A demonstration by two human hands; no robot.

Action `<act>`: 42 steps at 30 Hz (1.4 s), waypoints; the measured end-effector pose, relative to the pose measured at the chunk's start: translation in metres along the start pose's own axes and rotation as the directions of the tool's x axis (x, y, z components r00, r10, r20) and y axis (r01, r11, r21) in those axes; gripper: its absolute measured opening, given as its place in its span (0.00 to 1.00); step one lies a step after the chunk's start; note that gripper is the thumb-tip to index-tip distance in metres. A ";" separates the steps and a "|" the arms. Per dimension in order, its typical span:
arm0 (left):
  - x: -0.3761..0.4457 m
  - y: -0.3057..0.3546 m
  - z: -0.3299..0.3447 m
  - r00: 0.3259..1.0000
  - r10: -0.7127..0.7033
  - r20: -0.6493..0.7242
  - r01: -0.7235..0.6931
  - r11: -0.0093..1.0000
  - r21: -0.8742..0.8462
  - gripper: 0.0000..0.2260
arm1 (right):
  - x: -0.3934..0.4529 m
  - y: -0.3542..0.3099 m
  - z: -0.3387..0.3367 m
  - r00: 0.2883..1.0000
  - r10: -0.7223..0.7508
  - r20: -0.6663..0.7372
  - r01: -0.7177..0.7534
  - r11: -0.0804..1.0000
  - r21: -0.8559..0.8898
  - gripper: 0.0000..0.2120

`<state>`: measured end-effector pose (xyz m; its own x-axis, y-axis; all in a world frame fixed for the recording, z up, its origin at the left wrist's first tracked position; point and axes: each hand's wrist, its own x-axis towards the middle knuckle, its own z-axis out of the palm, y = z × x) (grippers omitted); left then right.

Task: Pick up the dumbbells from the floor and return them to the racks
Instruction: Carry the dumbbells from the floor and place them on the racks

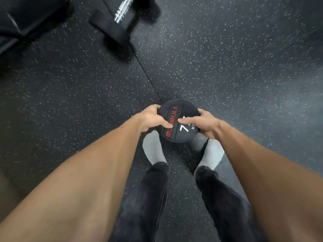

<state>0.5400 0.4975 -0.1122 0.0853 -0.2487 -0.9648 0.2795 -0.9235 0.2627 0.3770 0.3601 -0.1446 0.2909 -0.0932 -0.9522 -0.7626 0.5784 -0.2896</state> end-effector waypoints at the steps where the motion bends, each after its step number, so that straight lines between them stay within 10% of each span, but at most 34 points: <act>1: -0.004 0.001 0.000 1.000 0.000 0.020 -0.001 0.999 0.049 0.31 | -0.003 -0.001 0.000 1.000 -0.003 -0.009 0.003 0.998 -0.064 0.45; 15: -0.188 0.037 -0.045 0.989 0.107 -0.105 -0.135 0.944 -0.303 0.27 | -0.180 -0.131 0.065 0.992 -0.119 -0.045 0.117 0.992 -0.054 0.31; 26: -0.510 0.066 -0.122 0.761 0.284 -0.584 -0.530 0.791 -0.305 0.26 | -0.471 -0.279 0.211 0.893 -0.424 0.147 0.449 0.858 -0.250 0.31; 39: -0.853 -0.058 -0.169 0.308 -0.091 -0.947 -0.944 0.095 -0.316 0.11 | -0.754 -0.272 0.492 0.673 -0.460 0.579 0.643 0.750 -0.153 0.30; 42: -0.911 -0.110 -0.182 0.234 -0.269 -0.934 -0.971 -0.114 -0.210 0.30 | -0.805 -0.243 0.548 0.583 -0.405 0.705 0.696 0.696 -0.176 0.17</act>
<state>0.6052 0.8789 0.7390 0.8382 0.4633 -0.2878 0.0866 0.4080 0.9089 0.6453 0.7386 0.7457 0.8853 0.2826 -0.3692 -0.4300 0.1953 -0.8815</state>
